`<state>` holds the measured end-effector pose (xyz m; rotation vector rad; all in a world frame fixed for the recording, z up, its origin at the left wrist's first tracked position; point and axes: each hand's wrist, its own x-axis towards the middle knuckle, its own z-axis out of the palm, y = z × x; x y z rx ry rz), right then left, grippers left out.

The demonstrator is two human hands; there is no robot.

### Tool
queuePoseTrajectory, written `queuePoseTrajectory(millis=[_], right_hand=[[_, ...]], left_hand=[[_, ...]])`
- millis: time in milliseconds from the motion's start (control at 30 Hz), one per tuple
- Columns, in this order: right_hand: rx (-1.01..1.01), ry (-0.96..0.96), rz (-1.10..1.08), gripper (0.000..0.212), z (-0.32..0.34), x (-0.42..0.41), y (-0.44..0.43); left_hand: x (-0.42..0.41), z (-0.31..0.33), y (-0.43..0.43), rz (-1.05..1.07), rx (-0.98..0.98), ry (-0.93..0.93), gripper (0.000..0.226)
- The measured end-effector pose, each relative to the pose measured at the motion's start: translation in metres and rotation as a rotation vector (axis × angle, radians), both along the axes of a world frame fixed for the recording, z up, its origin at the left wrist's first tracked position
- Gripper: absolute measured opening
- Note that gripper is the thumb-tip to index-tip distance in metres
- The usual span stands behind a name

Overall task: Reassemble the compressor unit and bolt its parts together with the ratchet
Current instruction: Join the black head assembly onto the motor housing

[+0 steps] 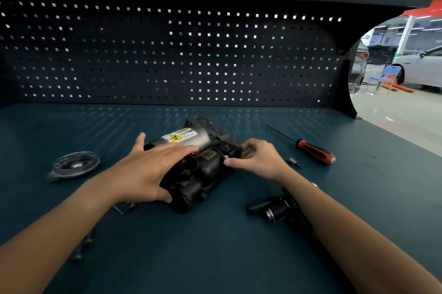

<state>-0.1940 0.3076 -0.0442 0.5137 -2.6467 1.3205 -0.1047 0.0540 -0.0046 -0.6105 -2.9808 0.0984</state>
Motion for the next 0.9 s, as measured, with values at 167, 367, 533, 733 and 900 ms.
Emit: queuePoseTrajectory(millis=[167, 367, 533, 733, 900], right_hand=[[0.156, 0.025, -0.026, 0.053, 0.011, 0.001, -0.009], [0.162, 0.055, -0.004, 0.054, 0.012, 0.008, -0.012], [0.148, 0.084, 0.003, 0.052, 0.016, 0.011, -0.015], [0.151, 0.075, -0.026, 0.055, 0.018, 0.011, -0.018], [0.138, 0.047, -0.015, 0.049, 0.019, 0.017, -0.021]], left_hand=[[0.005, -0.01, -0.003, 0.039, -0.047, 0.073, 0.099], [0.01, -0.024, 0.0, -0.005, 0.231, -0.073, 0.1], [0.01, -0.036, 0.01, -0.038, 0.389, 0.047, 0.092], [0.008, -0.038, 0.012, -0.053, 0.415, 0.073, 0.087], [0.01, -0.037, 0.014, -0.035, 0.384, 0.05, 0.079]])
